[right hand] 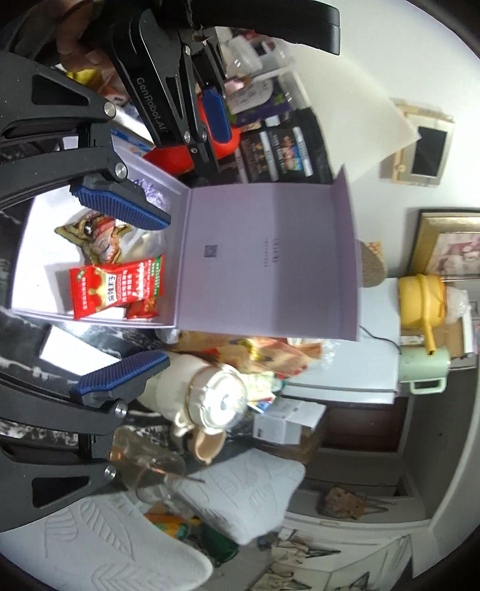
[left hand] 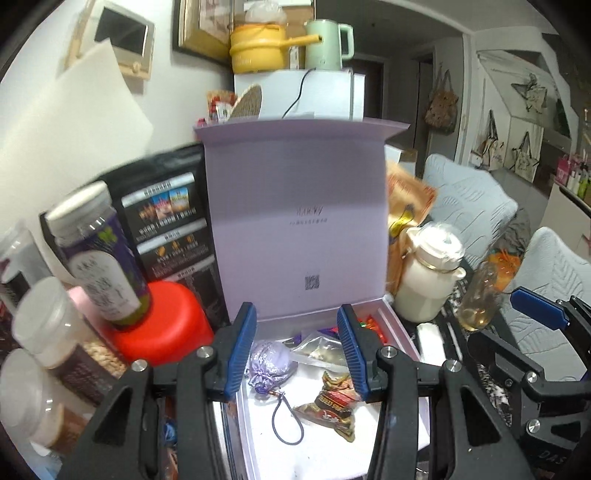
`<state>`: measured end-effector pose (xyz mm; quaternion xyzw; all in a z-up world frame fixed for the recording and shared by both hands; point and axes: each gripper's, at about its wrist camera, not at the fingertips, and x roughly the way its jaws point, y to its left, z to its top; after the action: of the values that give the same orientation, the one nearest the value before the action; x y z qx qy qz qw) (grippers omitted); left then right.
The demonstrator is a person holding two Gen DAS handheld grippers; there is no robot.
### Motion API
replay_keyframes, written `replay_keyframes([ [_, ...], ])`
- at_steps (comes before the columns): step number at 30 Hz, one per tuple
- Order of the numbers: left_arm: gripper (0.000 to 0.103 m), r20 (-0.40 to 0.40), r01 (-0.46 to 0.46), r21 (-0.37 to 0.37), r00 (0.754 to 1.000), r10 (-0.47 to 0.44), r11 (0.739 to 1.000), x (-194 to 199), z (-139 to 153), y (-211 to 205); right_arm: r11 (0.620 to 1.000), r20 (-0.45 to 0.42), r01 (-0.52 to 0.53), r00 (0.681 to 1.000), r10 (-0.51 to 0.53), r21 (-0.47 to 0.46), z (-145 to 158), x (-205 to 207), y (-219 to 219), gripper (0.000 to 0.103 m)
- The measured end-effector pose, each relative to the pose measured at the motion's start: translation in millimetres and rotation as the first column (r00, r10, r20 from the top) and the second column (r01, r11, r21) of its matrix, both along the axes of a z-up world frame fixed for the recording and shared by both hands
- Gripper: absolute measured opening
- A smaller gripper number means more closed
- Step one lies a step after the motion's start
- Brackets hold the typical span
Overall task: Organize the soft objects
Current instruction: 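Lift both grippers out of the box and move toward the cord bag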
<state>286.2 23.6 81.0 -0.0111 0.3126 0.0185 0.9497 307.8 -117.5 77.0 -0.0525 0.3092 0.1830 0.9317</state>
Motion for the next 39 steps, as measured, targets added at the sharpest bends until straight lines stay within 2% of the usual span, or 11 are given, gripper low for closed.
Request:
replay_keyframes([
  [5,0.045,0.052,0.014,0.015,0.999,-0.015,1.000,-25.5,20.6,-5.0,1.000,0.046,0.010,0.999,-0.010,0.014,23.7,-22.7,-7.0,0.072],
  [7,0.052,0.073,0.019,0.022,0.997,-0.020,1.000,-35.9,29.1,-6.7,1.000,0.064,0.013,0.998,-0.014,0.022,31.6,-32.0,-9.9,0.072],
  [9,0.080,0.093,0.016,0.019,0.996,-0.018,1.000,-44.9,35.5,-7.2,0.999,0.082,0.015,0.996,-0.018,0.031,39.2,-42.1,-13.5,0.074],
  [12,0.097,0.172,-0.017,0.037,0.985,0.010,0.999,-66.0,47.1,-7.5,0.999,0.110,0.024,0.993,-0.028,0.045,49.8,-58.8,-18.5,0.076],
  [13,0.099,0.189,-0.023,0.049,0.982,0.013,0.999,-73.0,51.2,-8.4,0.998,0.119,0.034,0.992,-0.040,0.050,53.5,-65.2,-21.0,0.076],
  [24,0.100,0.195,0.037,0.036,0.980,-0.043,0.999,-119.9,60.8,-12.7,0.997,0.157,0.057,0.985,-0.065,0.058,69.2,-118.8,-36.0,0.090],
  [34,0.100,0.141,0.128,-0.036,0.982,-0.122,0.991,-152.2,39.1,-17.6,0.990,0.176,0.125,0.975,-0.135,0.067,63.0,-170.6,-49.0,0.094],
  [39,0.100,0.134,0.136,-0.012,0.982,-0.133,0.991,-168.2,28.0,-21.5,0.986,0.148,0.147,0.976,-0.157,0.074,52.8,-190.9,-54.4,0.094],
])
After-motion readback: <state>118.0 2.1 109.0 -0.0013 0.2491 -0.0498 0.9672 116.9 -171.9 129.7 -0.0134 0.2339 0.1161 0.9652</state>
